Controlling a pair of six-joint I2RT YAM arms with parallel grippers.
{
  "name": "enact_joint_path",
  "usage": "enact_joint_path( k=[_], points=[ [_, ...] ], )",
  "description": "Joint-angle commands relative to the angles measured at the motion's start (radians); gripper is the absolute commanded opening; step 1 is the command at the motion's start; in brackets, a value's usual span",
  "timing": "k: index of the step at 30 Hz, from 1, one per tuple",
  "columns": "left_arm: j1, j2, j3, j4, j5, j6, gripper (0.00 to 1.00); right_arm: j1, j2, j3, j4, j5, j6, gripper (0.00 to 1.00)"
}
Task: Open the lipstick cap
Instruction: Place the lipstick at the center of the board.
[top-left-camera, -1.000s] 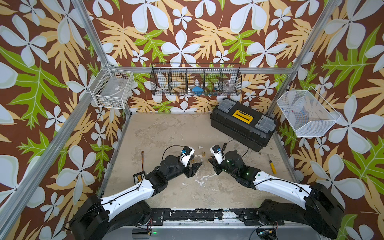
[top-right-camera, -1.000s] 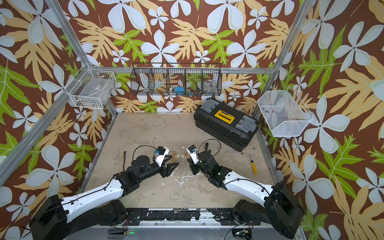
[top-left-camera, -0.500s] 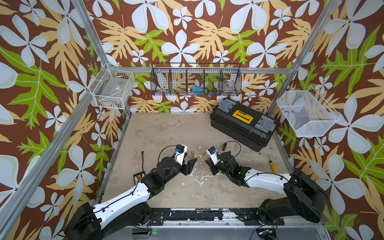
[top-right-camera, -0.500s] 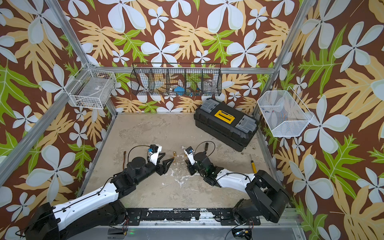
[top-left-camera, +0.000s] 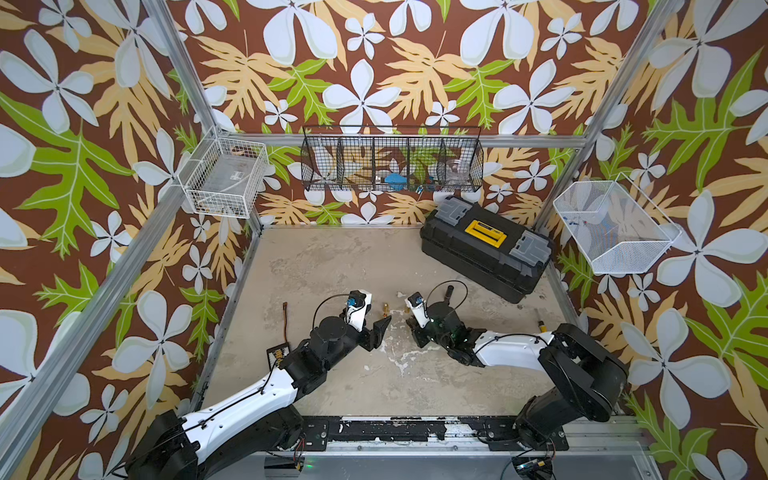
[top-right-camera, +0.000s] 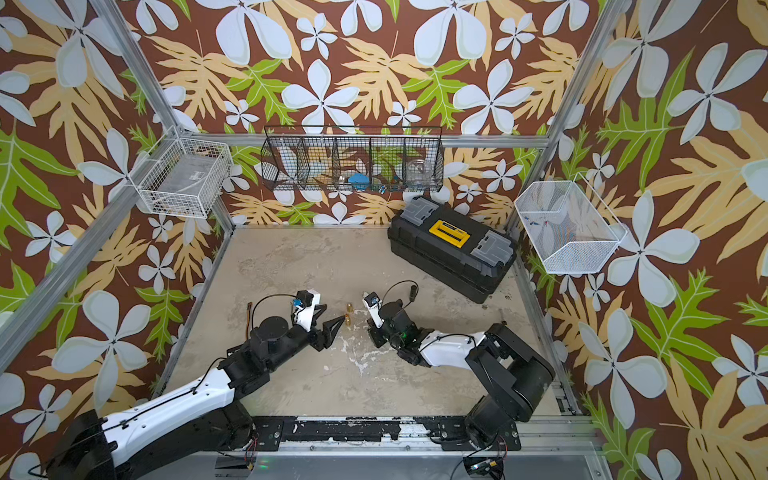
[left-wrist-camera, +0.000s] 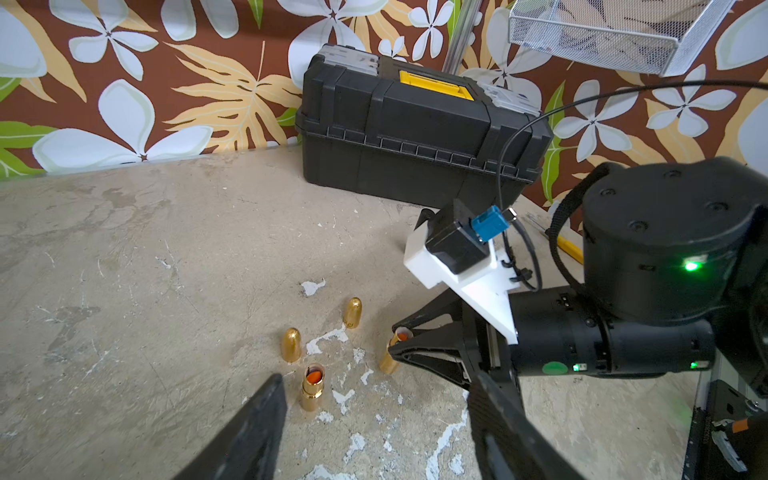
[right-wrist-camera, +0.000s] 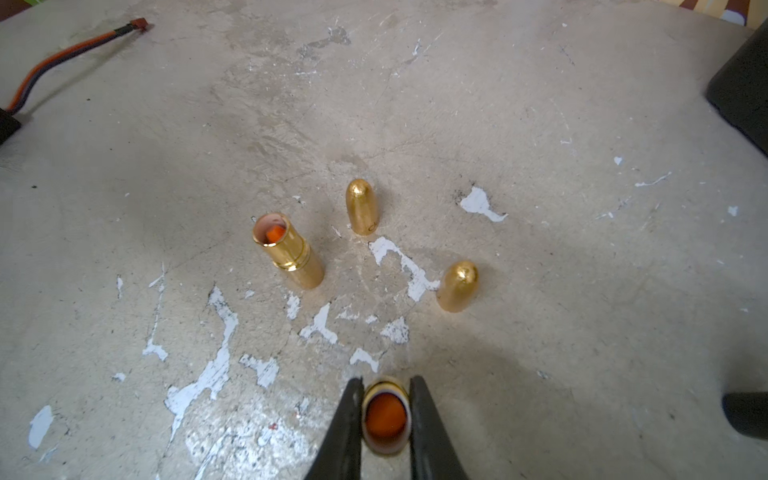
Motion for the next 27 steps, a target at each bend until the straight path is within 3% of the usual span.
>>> enact_joint_path(
  k=[1, 27],
  points=[
    [0.0, -0.003, -0.001, 0.02, -0.006, 0.012, 0.71, 0.002, 0.01, 0.009, 0.02, 0.019, -0.007, 0.19],
    [0.001, -0.052, -0.028, 0.035, -0.005, 0.064, 0.76, 0.002, 0.035, -0.019, 0.093, 0.042, 0.003, 0.21]
  ],
)
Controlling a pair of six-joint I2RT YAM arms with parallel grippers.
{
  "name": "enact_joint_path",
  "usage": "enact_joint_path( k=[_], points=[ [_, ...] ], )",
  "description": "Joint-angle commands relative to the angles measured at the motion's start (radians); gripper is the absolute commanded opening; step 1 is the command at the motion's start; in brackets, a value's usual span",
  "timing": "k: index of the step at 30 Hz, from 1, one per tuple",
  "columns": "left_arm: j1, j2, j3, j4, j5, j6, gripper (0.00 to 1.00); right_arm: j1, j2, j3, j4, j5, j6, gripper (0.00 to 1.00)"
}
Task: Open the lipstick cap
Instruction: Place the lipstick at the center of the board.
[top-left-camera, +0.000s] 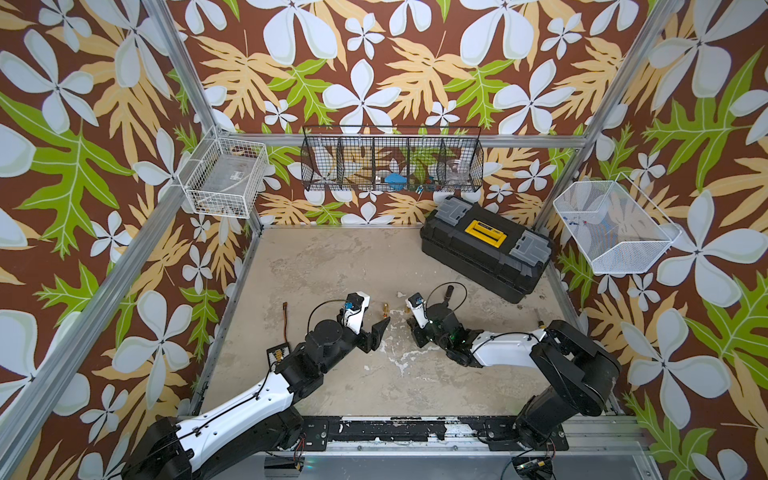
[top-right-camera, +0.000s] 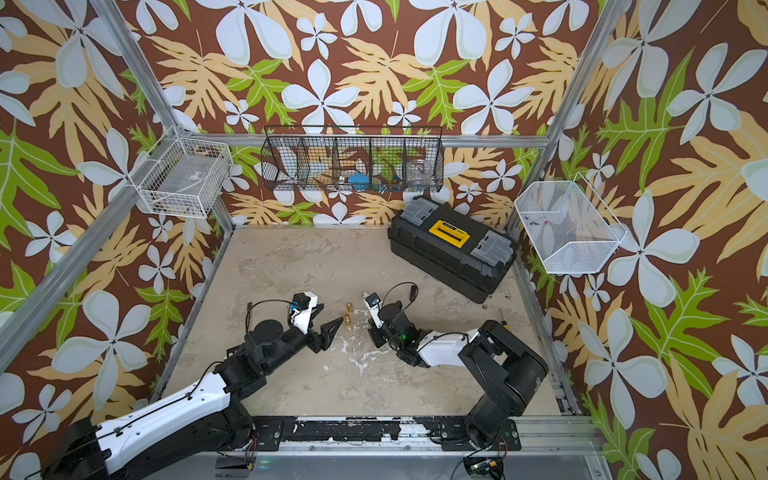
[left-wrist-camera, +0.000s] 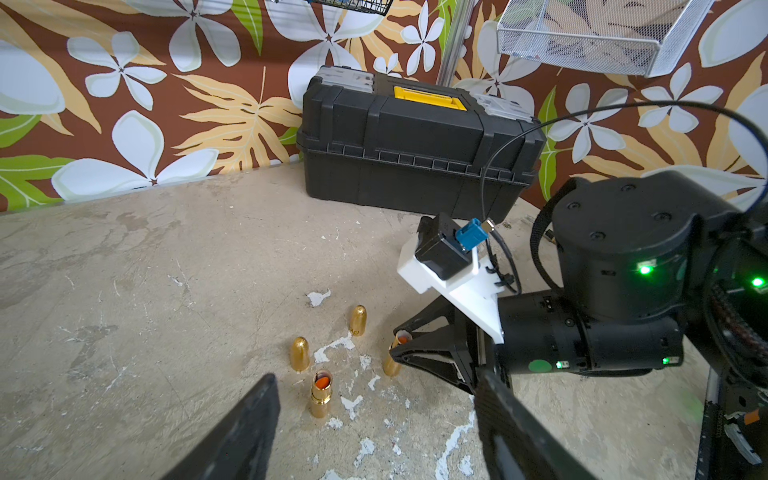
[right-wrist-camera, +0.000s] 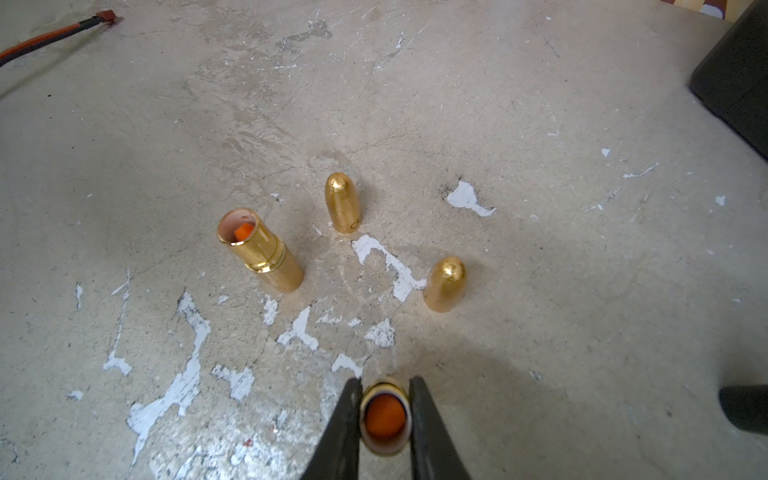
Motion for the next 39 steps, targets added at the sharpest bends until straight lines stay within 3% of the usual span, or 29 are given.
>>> enact_joint_path(
  k=[1, 21, 39],
  points=[
    [0.0, 0.001, 0.0, 0.023, -0.001, 0.014, 0.76, 0.001, 0.002, -0.002, 0.032, 0.014, -0.003, 0.21],
    [-0.001, -0.006, -0.012, 0.027, 0.013, 0.038, 0.8, 0.001, -0.009, 0.004, -0.005, 0.01, 0.018, 0.34],
    [0.001, 0.008, 0.007, 0.014, 0.055, 0.05, 0.81, 0.001, -0.092, -0.007, -0.068, -0.004, 0.027, 0.37]
  ],
)
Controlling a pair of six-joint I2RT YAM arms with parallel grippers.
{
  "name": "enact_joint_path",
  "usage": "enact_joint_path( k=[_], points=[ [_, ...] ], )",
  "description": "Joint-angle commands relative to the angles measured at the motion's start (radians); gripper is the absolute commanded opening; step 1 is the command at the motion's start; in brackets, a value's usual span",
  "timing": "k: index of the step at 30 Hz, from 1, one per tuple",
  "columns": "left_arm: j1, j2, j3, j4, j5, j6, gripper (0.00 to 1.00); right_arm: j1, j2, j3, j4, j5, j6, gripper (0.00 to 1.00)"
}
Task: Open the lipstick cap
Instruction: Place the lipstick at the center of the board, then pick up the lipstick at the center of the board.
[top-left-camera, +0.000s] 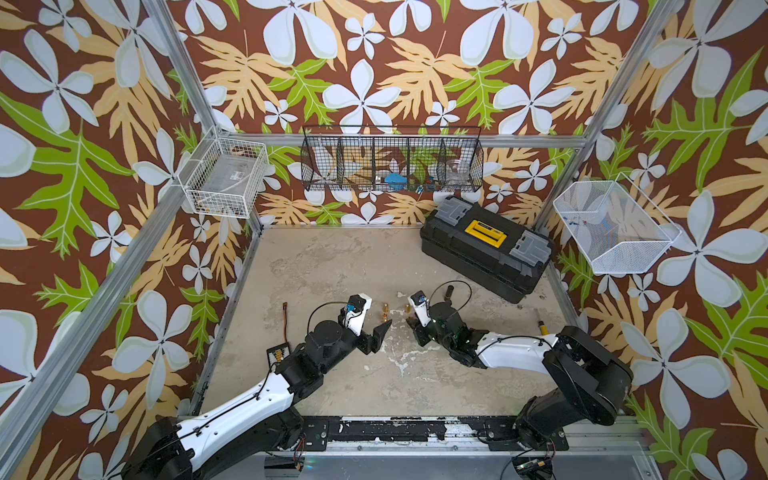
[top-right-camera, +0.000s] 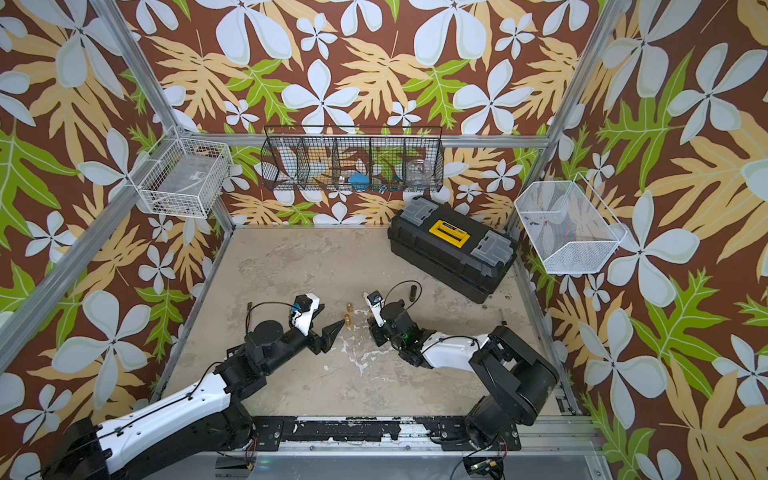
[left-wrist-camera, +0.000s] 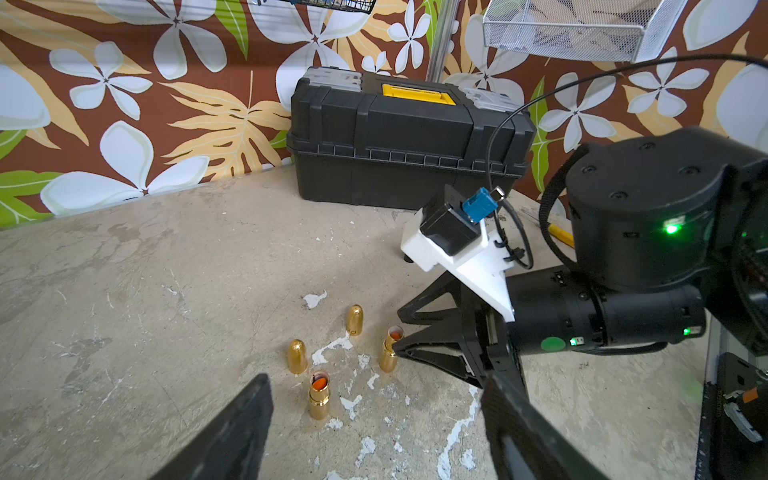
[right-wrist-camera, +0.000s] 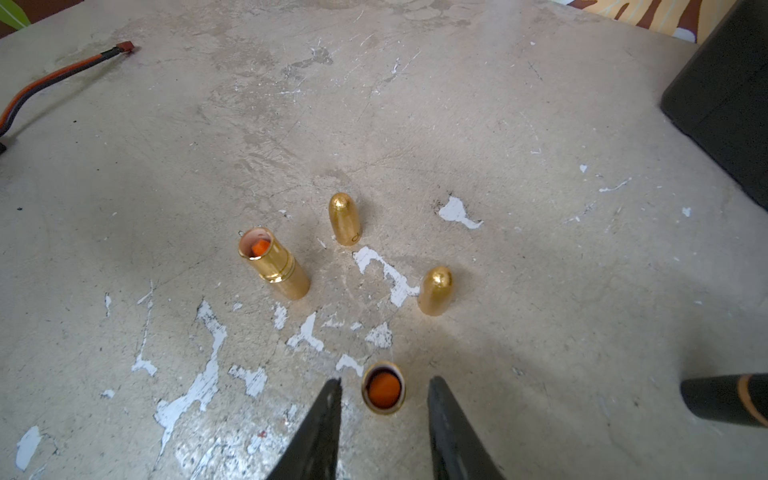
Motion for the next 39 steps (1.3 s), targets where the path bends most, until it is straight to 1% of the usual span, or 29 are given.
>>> enact_joint_path(
  k=[1, 7, 11, 14, 16, 18, 19, 21, 25, 28, 33, 36, 39],
  points=[
    [0.001, 0.009, 0.015, -0.002, 0.024, 0.005, 0.81, 0.002, -0.025, -0.005, -0.018, -0.009, 0.019, 0.38],
    [0.0, 0.038, 0.029, -0.004, 0.067, -0.003, 0.81, 0.002, -0.148, -0.014, -0.068, 0.01, 0.024, 0.39],
    [0.001, 0.092, 0.054, -0.017, 0.145, -0.014, 0.81, -0.004, -0.267, -0.027, -0.083, 0.082, 0.03, 0.39],
    [0.0, 0.151, 0.087, -0.028, 0.205, -0.038, 0.82, -0.059, -0.34, -0.027, -0.116, 0.079, 0.063, 0.4],
    [0.0, 0.199, 0.121, -0.044, 0.259, -0.051, 0.85, -0.101, -0.369, -0.011, -0.166, 0.087, 0.087, 0.41],
    [0.0, 0.246, 0.154, -0.051, 0.318, -0.064, 0.96, -0.14, -0.383, 0.012, -0.226, 0.104, 0.107, 0.44],
    [0.0, 0.27, 0.169, -0.052, 0.336, -0.073, 0.99, -0.165, -0.382, 0.026, -0.265, 0.101, 0.116, 0.45],
    [0.0, 0.312, 0.197, -0.05, 0.364, -0.087, 1.0, -0.219, -0.368, 0.047, -0.32, 0.07, 0.134, 0.46],
    [0.0, 0.396, 0.259, -0.064, 0.386, -0.105, 1.0, -0.327, -0.303, 0.111, -0.416, -0.035, 0.161, 0.46],
    [-0.005, 0.455, 0.314, -0.084, 0.394, -0.114, 1.0, -0.368, -0.223, 0.179, -0.479, -0.076, 0.167, 0.46],
    [-0.015, 0.554, 0.409, -0.159, 0.399, -0.103, 1.0, -0.385, -0.126, 0.252, -0.502, -0.071, 0.149, 0.46],
    [-0.022, 0.572, 0.431, -0.161, 0.378, -0.107, 1.0, -0.388, -0.09, 0.277, -0.501, -0.024, 0.153, 0.47],
    [-0.025, 0.574, 0.438, -0.159, 0.367, -0.121, 1.0, -0.392, -0.048, 0.304, -0.496, -0.04, 0.146, 0.47]
  ],
)
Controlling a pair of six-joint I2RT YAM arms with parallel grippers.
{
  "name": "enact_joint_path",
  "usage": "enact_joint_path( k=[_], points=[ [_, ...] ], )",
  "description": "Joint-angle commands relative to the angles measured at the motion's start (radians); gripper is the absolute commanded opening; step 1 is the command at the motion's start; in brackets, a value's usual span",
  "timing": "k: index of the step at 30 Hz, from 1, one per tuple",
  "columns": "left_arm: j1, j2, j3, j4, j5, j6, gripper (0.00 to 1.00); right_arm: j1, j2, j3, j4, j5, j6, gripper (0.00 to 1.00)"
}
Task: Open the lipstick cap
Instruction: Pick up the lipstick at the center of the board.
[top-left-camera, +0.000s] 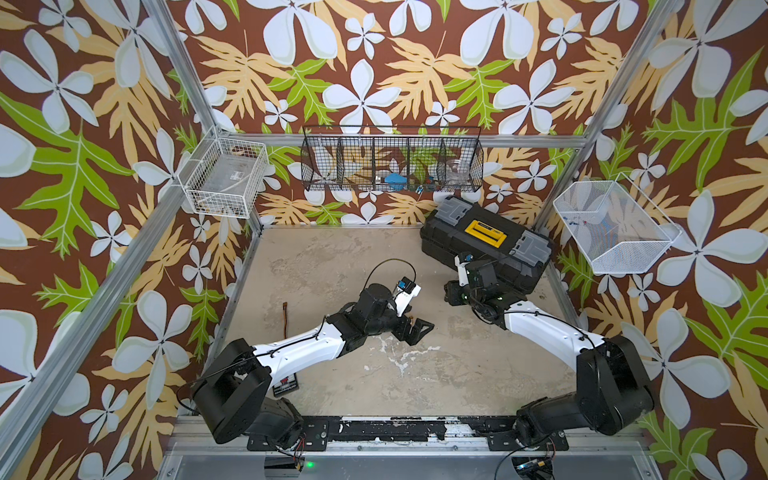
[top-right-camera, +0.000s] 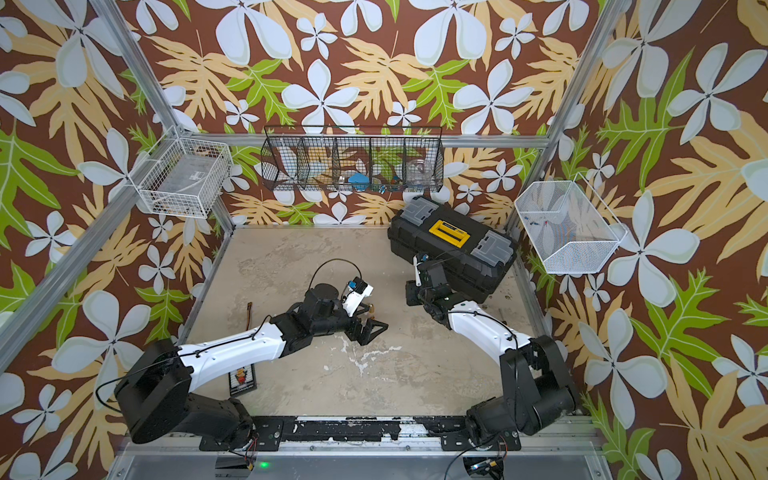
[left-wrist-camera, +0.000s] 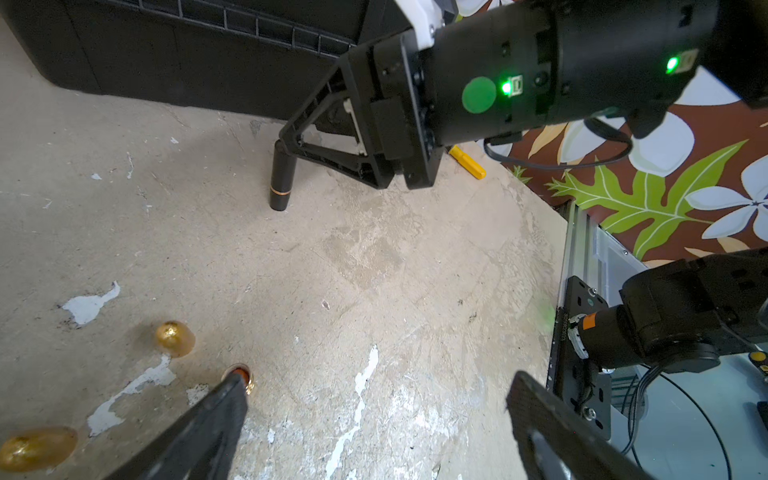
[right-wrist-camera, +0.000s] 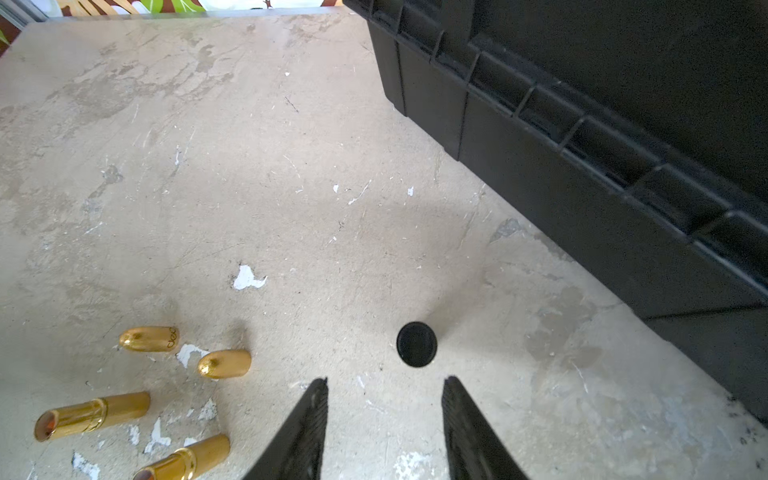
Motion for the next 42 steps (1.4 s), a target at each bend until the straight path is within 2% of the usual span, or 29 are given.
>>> enact_joint_path(
  k=[1, 28, 42],
  points=[
    [-0.002, 0.001, 0.006, -0.011, -0.015, -0.019, 1.0, -0.003, 0.041, 0.037, -0.017, 0.007, -0.007, 0.47],
    [-0.002, -0.106, -0.065, 0.015, -0.009, 0.024, 1.0, -0.004, 0.233, 0.141, -0.038, 0.064, -0.013, 0.45],
    [-0.002, -0.121, -0.068, 0.018, -0.028, 0.021, 1.0, -0.005, 0.231, 0.136, -0.02, 0.052, -0.043, 0.25]
  ],
)
